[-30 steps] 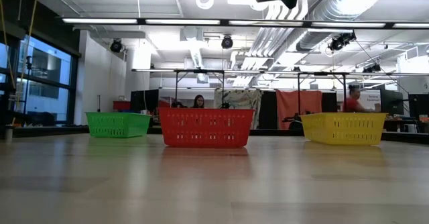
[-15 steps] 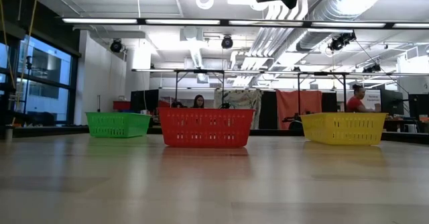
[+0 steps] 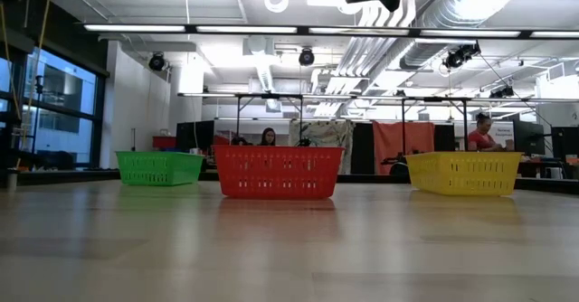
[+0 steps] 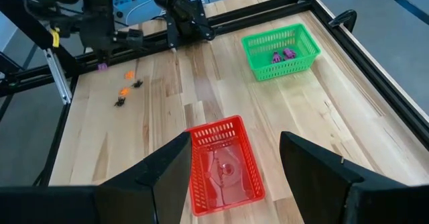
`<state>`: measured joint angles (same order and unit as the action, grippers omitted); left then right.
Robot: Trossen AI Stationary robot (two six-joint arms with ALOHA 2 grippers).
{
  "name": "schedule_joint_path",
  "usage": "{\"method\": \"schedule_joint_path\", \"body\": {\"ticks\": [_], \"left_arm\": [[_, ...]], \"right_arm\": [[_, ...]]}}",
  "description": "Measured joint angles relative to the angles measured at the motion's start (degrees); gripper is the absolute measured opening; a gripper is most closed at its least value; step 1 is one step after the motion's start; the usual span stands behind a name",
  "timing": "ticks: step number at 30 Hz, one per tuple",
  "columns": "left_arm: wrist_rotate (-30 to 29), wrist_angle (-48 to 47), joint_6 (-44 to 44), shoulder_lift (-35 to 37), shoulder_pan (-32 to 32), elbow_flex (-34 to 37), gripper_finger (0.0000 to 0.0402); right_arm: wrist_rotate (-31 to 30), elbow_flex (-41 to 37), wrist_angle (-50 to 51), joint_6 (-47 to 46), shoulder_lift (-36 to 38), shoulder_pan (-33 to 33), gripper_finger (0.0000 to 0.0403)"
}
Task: Sort Halloween decoration
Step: Put the purple skeleton toy into the green bin
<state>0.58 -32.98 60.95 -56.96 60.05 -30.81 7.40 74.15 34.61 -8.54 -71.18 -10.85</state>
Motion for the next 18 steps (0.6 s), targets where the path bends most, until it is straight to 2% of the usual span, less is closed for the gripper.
{"method": "schedule_joint_path", "body": {"ticks": [5, 10, 13, 18], "left_arm": [[-4.52, 1.03, -0.2, 5.27, -5.23, -0.04, 0.0002], [-13.73, 8.12, -10.24, 9.07, -16.69, -0.11, 0.0001], [-16.53, 17.33, -20.26, 9.71, -26.43, -0.11, 0.0001], [-17.21, 38.64, -37.31, 6.96, -44.05, -0.15, 0.0001]], "right_arm": [[0.0, 0.0, 0.0, 0.34, 0.0, 0.0, 0.0222], [0.02, 0.0, -0.64, 0.86, 0.0, 0.02, 0.0222], [0.02, 0.0, -2.19, 0.57, -0.23, 0.01, 0.0222], [0.04, 0.0, -4.83, 0.53, -1.49, 0.02, 0.0222]]}}
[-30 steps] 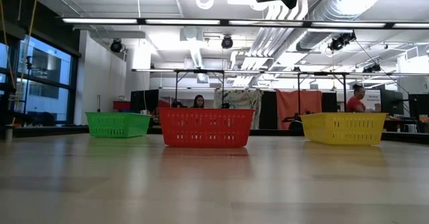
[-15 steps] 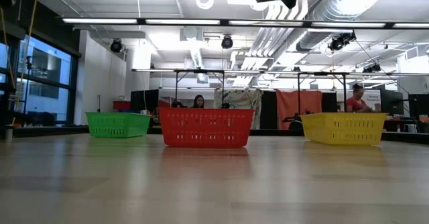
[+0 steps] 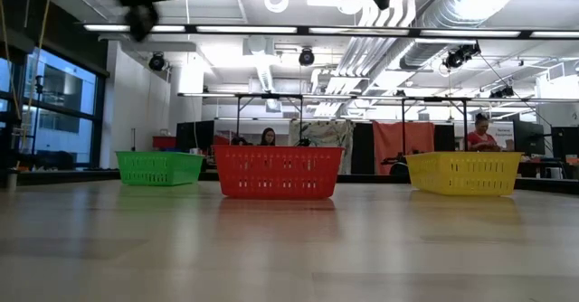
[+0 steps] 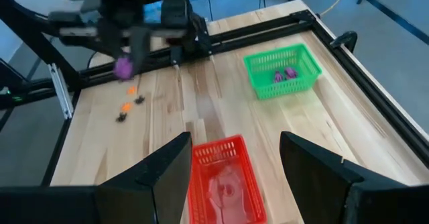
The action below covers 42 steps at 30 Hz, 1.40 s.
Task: Sort Halloween decoration
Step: Put the purple skeleton toy into the green bin
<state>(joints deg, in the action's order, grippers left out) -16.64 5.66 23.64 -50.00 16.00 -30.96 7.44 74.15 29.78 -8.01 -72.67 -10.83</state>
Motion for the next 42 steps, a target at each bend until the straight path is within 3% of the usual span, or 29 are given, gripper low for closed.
{"method": "schedule_joint_path", "body": {"ticks": [4, 10, 15, 20, 31, 42], "left_arm": [[5.23, 14.86, -7.66, -5.07, -12.57, -1.85, 0.0001], [14.87, 13.45, -17.54, -15.69, -21.57, -14.95, 0.0001], [19.62, 13.91, -23.9, -22.36, -22.93, -22.99, 0.0002], [22.04, 13.56, -24.02, -24.71, -23.36, -24.33, 0.0005], [24.23, 13.42, -23.33, -24.24, -23.48, -24.37, 0.0007], [24.23, 12.67, -22.23, -24.24, -23.46, -24.35, 0.0008]], "right_arm": [[0.38, 0.0, -0.15, 1.42, -0.58, 0.07, 0.0222], [0.76, 0.0, -0.41, 2.01, 2.51, 0.07, 0.0222], [-0.42, 0.0, -0.85, 2.16, 6.07, 1.2, 0.0222], [-2.62, -0.6, -3.68, 4.09, 6.5, 3.47, 0.0222], [-3.16, -23.51, -50.48, -2.36, 6.78, 4.55, 0.0222], [-3.15, -24.98, -49.79, -2.04, 6.7, 4.57, 0.0222]]}}
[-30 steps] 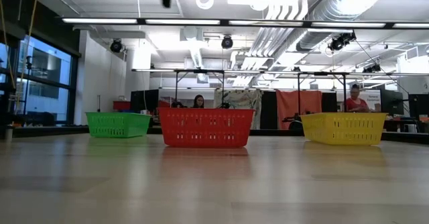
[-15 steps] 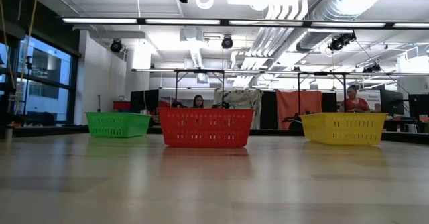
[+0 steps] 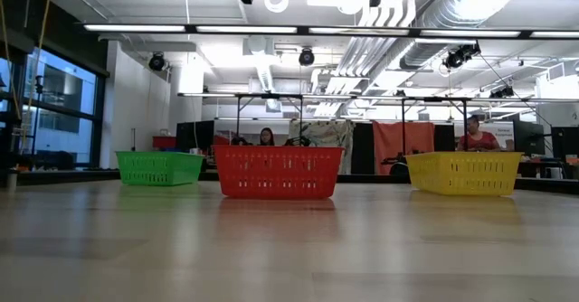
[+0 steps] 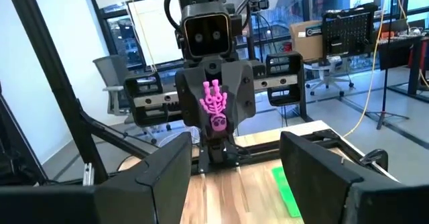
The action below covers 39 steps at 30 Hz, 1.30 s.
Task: Sort Halloween decoration
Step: Put the purple skeleton toy into the green bin
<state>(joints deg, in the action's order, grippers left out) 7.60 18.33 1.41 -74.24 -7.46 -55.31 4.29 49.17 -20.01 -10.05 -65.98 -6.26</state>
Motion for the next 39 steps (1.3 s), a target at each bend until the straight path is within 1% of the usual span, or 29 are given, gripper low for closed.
{"method": "schedule_joint_path", "body": {"ticks": [13, 23, 31, 39], "left_arm": [[0.0, -0.09, 0.93, 0.0, 0.0, 0.0, 0.0008], [-0.02, -0.08, 0.93, 0.0, 0.0, 0.02, 0.0008], [-0.03, -0.07, 0.92, 0.0, -0.01, 0.02, 0.0008], [-0.61, -0.07, 0.92, 0.0, -0.28, 0.02, 0.0008]], "right_arm": [[-0.01, 0.0, 0.09, 2.98, 0.0, 0.0, 0.0222], [0.01, 0.0, 0.22, 2.56, -0.02, 0.0, 0.0222], [0.22, 0.0, 2.64, 0.58, -0.02, 0.0, 0.0222], [0.22, 0.0, 2.71, 2.99, -0.02, -0.02, 0.0222]]}}
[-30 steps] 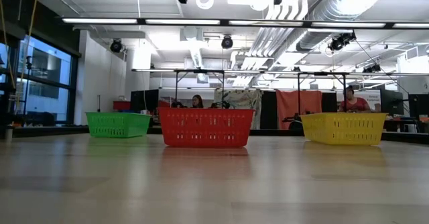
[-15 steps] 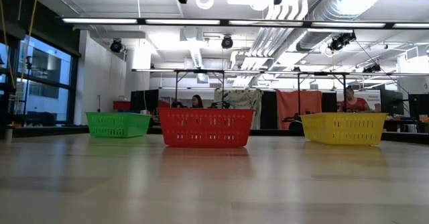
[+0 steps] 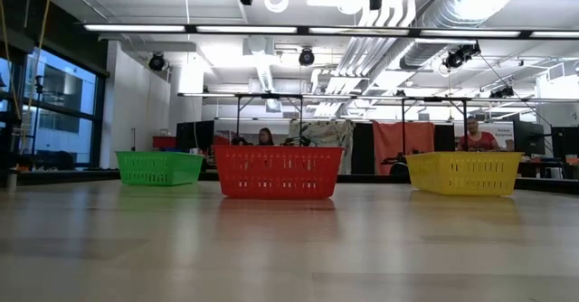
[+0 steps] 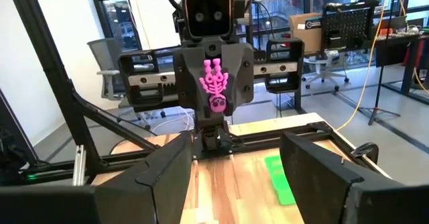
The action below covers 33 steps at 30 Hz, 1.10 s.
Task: Sort Halloween decoration
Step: Put the purple skeleton toy into the green bin
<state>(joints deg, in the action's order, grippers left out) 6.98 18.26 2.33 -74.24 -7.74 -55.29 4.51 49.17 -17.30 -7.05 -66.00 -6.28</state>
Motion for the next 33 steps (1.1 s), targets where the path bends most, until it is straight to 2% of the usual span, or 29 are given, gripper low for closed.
{"method": "schedule_joint_path", "body": {"ticks": [8, 19, 33], "left_arm": [[-0.04, 0.02, 0.0, 0.0, -0.55, 0.0, 0.0008], [-0.04, 0.02, -0.5, 0.0, -0.55, 0.0, 0.0008], [-0.04, 0.02, -0.68, 0.0, -0.55, 0.0, 0.0008]], "right_arm": [[-0.02, 0.0, 0.04, 4.43, 0.0, -0.09, 0.0222], [-0.02, 0.0, 0.11, -0.45, 0.0, -0.09, 0.0222], [-0.02, 0.02, 0.37, -0.45, 0.0, -0.09, 0.0222]]}}
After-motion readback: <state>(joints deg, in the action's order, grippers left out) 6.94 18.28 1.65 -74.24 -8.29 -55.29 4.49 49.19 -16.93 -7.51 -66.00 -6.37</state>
